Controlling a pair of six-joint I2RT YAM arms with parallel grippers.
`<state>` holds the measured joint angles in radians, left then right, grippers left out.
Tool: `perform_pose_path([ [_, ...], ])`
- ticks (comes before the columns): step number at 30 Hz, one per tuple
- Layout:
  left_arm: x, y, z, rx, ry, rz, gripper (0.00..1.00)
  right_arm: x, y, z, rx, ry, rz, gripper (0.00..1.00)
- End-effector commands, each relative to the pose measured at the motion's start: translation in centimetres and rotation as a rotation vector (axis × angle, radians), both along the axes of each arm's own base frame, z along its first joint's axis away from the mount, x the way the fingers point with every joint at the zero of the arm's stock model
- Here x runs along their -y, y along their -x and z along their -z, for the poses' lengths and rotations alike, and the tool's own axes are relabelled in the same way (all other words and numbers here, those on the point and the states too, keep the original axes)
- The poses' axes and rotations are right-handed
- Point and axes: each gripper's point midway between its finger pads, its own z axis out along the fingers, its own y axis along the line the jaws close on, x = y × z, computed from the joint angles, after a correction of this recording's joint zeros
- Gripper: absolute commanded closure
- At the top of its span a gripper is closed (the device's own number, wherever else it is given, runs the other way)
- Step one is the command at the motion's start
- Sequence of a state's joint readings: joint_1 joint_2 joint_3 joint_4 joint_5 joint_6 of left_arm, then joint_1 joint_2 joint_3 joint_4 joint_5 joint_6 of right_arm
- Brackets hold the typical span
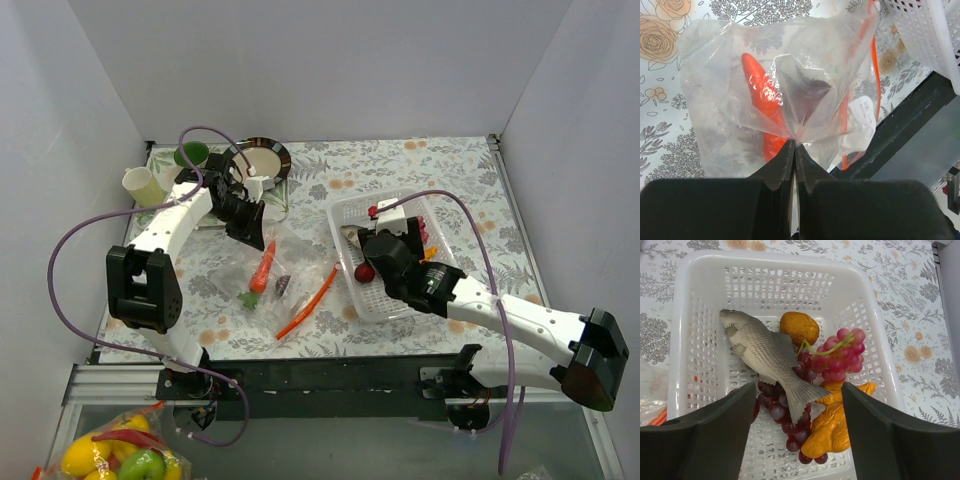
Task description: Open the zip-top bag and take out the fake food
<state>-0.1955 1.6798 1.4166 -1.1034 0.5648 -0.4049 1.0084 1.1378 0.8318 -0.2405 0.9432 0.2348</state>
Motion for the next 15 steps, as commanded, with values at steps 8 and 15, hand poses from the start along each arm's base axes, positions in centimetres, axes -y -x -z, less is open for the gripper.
perform_pose_path([
  [8, -1.2, 0.9, 1.2, -0.001, -0.056, -0.011, 1.00, -3.8, 3.5, -6.9, 0.095, -0.226, -0.256, 0.30],
  [15, -2.1, -0.2, 4.0, 0.003, -0.122, -0.029, 1.00, -9.5, 10.1, -4.2, 0.075, -0.253, -0.562, 0.94],
])
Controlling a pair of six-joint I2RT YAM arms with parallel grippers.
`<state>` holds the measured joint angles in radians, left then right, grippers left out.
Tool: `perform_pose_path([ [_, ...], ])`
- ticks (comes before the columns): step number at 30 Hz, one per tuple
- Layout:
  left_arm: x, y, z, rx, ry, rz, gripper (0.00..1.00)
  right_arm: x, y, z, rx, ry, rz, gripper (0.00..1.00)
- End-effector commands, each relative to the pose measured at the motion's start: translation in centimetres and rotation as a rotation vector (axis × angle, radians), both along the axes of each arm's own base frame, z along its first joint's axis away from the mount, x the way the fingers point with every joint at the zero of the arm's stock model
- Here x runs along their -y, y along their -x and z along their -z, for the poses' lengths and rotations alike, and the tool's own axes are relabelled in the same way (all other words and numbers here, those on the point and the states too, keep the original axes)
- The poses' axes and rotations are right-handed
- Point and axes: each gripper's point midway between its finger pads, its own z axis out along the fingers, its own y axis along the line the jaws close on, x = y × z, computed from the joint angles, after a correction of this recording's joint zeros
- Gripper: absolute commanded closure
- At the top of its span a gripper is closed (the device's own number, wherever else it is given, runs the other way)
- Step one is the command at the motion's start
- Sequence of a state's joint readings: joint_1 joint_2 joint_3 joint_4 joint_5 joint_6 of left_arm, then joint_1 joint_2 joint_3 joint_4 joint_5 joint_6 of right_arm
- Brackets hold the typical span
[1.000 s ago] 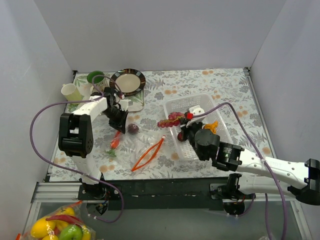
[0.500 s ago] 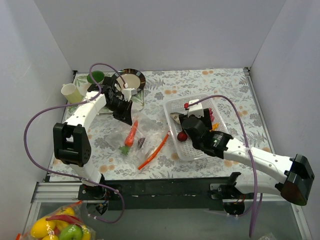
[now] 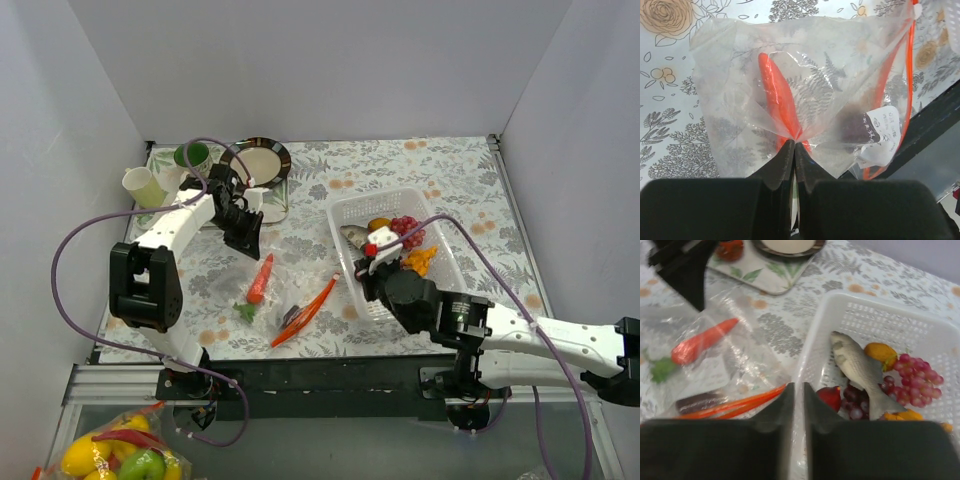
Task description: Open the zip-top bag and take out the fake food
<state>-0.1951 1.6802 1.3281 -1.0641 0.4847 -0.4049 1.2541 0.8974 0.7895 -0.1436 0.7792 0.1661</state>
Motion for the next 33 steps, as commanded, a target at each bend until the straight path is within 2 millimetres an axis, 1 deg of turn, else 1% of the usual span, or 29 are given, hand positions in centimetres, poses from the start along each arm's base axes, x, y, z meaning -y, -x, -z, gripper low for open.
perform_pose_path([
  [1, -0.6, -1.1, 1.4, 0.028, -0.039, -0.013, 1.00, -4.0, 3.4, 1.3, 0.017, -0.041, -0.168, 0.99],
  [2, -0.7, -1.2, 1.5, 0.031, -0.046, -0.017, 1.00, -5.2, 4.5, 2.1, 0.004, -0.037, -0.221, 0.99],
  [3, -0.8, -1.5, 1.7, 0.040, -0.050, -0.022, 1.00, -5.8, 5.0, 3.1, -0.009, -0.026, -0.250, 0.99],
  [4, -0.9, -1.5, 2.0, 0.038, -0.060, -0.023, 1.00, -6.5, 5.3, 3.6, -0.022, -0.026, -0.270, 0.99],
  [5, -1.0, -1.6, 2.2, 0.039, -0.069, -0.028, 1.00, -7.6, 5.8, 4.8, -0.042, -0.007, -0.310, 0.99],
  [7, -1.1, -1.6, 2.6, 0.038, -0.074, -0.032, 1.00, -8.9, 6.4, 5.9, -0.060, 0.008, -0.349, 0.99],
  [8, -1.1, -1.6, 2.7, 0.034, -0.073, -0.032, 1.00, -10.1, 6.8, 7.1, -0.077, 0.022, -0.385, 0.97],
  [9, -1.1, -1.6, 2.8, 0.039, -0.076, -0.030, 1.00, -10.5, 6.9, 7.8, -0.083, 0.035, -0.397, 0.94],
  [10, -1.2, -1.5, 3.0, 0.034, -0.078, -0.031, 1.00, -11.1, 7.1, 8.2, -0.094, 0.041, -0.413, 0.84],
  [11, -1.2, -1.5, 3.1, 0.036, -0.081, -0.029, 1.00, -11.8, 7.4, 9.8, -0.118, 0.075, -0.431, 0.80],
  [13, -1.5, -1.6, 3.2, 0.039, -0.095, -0.035, 1.00, -12.9, 7.6, 10.6, -0.126, 0.079, -0.451, 0.77],
  [14, -1.5, -1.5, 3.3, 0.039, -0.099, -0.033, 1.00, -13.4, 8.0, 11.9, -0.149, 0.101, -0.477, 0.76],
  [15, -1.7, -1.6, 3.4, 0.041, -0.106, -0.033, 1.00, -13.9, 8.1, 12.0, -0.152, 0.091, -0.487, 0.75],
  [16, -1.7, -1.6, 3.4, 0.045, -0.111, -0.031, 1.00, -14.1, 8.2, 12.5, -0.165, 0.089, -0.488, 0.75],
  [17, -1.8, -1.6, 3.4, 0.046, -0.116, -0.030, 1.00, -14.4, 8.5, 13.5, -0.184, 0.104, -0.503, 0.75],
  [19, -2.0, -1.6, 3.5, 0.048, -0.126, -0.027, 1.00, -14.9, 8.7, 14.1, -0.195, 0.098, -0.512, 0.75],
  [20, -2.1, -1.6, 3.5, 0.047, -0.129, -0.028, 1.00, -15.1, 8.8, 15.1, -0.212, 0.113, -0.519, 0.74],
  [24, -2.0, -1.5, 3.3, 0.046, -0.126, -0.029, 1.00, -16.5, 8.6, 16.1, -0.234, 0.114, -0.523, 0.68],
  [25, -2.1, -1.5, 3.3, 0.050, -0.128, -0.029, 1.00, -16.9, 8.3, 16.2, -0.236, 0.112, -0.523, 0.63],
  [26, -2.1, -1.4, 3.2, 0.048, -0.127, -0.029, 1.00, -17.1, 8.1, 17.0, -0.247, 0.126, -0.521, 0.60],
  [27, -2.1, -1.3, 3.3, 0.046, -0.129, -0.028, 1.00, -17.7, 7.9, 16.5, -0.247, 0.113, -0.522, 0.57],
  [29, -2.2, -1.0, 3.3, 0.042, -0.132, -0.026, 1.00, -18.3, 7.9, 17.2, -0.276, 0.130, -0.552, 0.50],
  [30, -2.3, -0.9, 3.4, 0.040, -0.135, -0.027, 1.00, -18.9, 7.9, 16.7, -0.271, 0.125, -0.566, 0.48],
  [33, -2.4, -0.7, 3.5, 0.039, -0.139, -0.026, 1.00, -19.3, 7.5, 16.8, -0.267, 0.130, -0.568, 0.35],
])
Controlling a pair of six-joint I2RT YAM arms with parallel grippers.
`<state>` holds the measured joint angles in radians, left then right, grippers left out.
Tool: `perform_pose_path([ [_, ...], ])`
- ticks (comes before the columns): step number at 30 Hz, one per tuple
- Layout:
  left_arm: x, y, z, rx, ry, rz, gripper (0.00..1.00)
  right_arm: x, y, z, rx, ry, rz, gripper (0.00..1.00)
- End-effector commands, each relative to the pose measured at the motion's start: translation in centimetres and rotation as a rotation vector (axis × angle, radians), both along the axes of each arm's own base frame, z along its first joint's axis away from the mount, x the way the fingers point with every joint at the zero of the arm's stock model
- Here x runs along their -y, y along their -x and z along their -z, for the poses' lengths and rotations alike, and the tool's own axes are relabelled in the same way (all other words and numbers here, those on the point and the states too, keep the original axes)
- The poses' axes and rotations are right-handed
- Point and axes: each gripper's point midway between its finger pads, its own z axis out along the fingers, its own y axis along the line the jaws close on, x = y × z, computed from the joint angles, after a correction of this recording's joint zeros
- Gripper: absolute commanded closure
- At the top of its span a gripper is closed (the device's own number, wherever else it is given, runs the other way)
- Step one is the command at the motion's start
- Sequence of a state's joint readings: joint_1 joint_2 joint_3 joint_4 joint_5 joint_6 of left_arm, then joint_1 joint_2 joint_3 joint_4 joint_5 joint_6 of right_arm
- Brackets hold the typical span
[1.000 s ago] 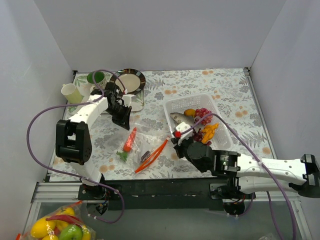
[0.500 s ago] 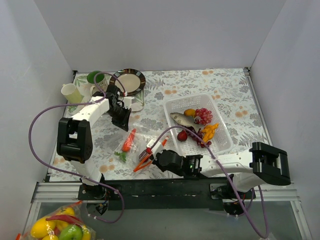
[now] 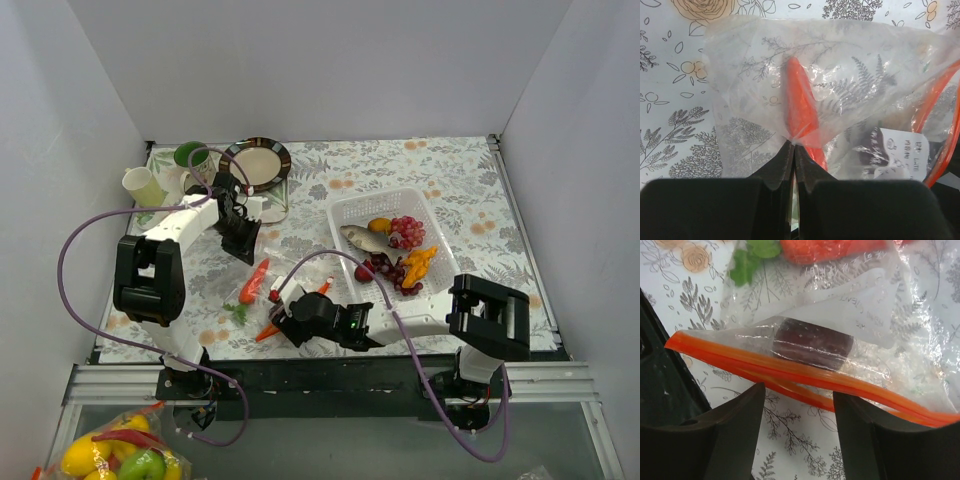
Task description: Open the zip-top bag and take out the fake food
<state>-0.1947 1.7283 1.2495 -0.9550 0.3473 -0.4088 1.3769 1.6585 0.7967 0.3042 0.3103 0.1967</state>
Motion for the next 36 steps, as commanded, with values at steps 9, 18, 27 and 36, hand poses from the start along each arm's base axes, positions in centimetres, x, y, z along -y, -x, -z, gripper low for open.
perform_pose_path([
  [9, -0.6, 0.6, -0.1, 0.031, -0.016, 0.013, 1.00, -3.4, -1.3, -2.5, -0.023, -0.109, -0.039, 0.02],
  [18, -0.3, 1.1, 0.2, 0.019, 0.002, 0.005, 1.00, -4.5, -2.7, -1.9, -0.003, -0.108, 0.014, 0.01],
  [27, -0.6, 1.4, 0.4, 0.016, -0.008, 0.010, 1.00, -4.6, -4.2, 0.7, 0.009, -0.048, 0.082, 0.09],
  [36, -0.7, 0.5, -0.8, 0.051, -0.019, 0.005, 1.00, -3.0, -3.9, -2.5, 0.019, -0.089, 0.082, 0.62],
])
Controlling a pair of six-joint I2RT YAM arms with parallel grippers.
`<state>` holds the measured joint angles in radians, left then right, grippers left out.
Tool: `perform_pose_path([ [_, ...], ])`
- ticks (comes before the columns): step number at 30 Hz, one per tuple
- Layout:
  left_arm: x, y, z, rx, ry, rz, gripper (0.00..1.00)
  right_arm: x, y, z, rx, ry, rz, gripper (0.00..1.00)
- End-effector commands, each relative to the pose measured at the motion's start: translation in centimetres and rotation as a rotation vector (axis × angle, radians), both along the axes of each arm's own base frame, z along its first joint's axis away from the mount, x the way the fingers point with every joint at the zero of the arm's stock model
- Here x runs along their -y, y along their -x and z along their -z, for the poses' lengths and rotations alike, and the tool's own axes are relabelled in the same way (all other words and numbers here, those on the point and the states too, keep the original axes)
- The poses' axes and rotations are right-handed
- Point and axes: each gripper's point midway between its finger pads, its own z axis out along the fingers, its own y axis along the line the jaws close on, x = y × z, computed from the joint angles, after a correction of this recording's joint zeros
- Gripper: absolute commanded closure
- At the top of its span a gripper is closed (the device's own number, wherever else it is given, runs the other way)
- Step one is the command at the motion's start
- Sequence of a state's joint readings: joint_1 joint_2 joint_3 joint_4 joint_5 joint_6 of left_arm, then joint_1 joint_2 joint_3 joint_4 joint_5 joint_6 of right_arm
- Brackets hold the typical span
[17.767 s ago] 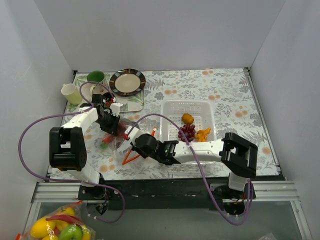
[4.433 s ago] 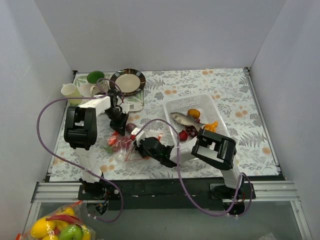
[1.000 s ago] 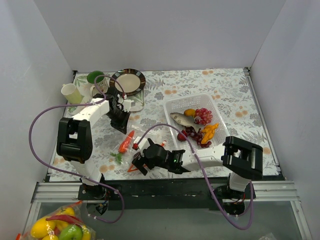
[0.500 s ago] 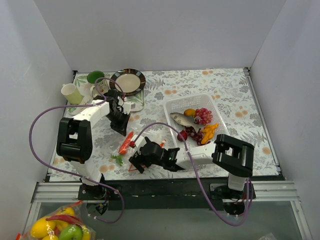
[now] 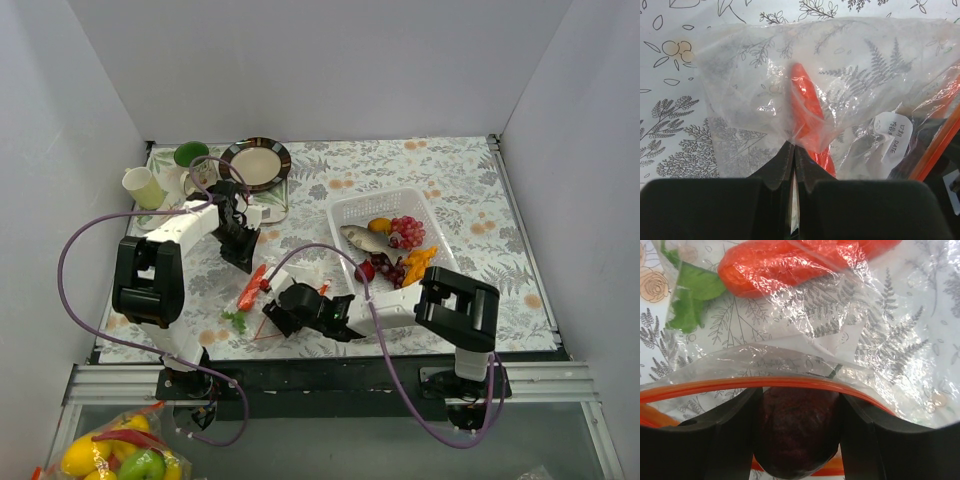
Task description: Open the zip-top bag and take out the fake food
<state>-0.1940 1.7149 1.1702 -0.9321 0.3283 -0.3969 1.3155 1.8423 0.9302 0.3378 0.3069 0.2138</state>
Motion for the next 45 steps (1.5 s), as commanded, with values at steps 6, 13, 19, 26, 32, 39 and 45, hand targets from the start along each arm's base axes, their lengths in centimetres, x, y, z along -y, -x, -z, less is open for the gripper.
perform_pose_path([
  [6, 1.8, -2.1, -7.4, 0.108, 0.105, 0.011, 1.00, 1.8, 1.4, -10.5, 0.005, -0.169, -0.041, 0.72],
  [13, 3.1, -1.0, -9.9, 0.103, 0.193, 0.043, 1.00, 8.8, 2.6, -14.6, -0.031, -0.289, 0.040, 0.70],
  [19, 2.9, -0.9, -8.6, 0.097, 0.161, 0.035, 1.00, 15.0, -1.3, -16.6, 0.006, -0.326, 0.195, 0.69],
  [26, 4.7, -1.1, -10.7, 0.104, 0.186, 0.057, 1.00, 24.1, -9.1, -16.1, 0.159, -0.138, 0.706, 0.43],
  [32, 5.3, -0.8, -11.7, 0.104, 0.195, 0.070, 1.00, 25.3, -10.5, -12.8, 0.099, 0.098, 0.799, 0.02],
  [39, 3.0, -0.6, -8.6, 0.106, 0.045, 0.072, 1.00, 23.0, -10.7, -17.8, 0.182, -0.050, 0.683, 0.01],
  [45, 2.7, -2.2, -10.9, 0.188, -0.050, 0.097, 1.00, 18.1, -7.5, -18.9, 0.171, -0.157, 0.463, 0.02],
])
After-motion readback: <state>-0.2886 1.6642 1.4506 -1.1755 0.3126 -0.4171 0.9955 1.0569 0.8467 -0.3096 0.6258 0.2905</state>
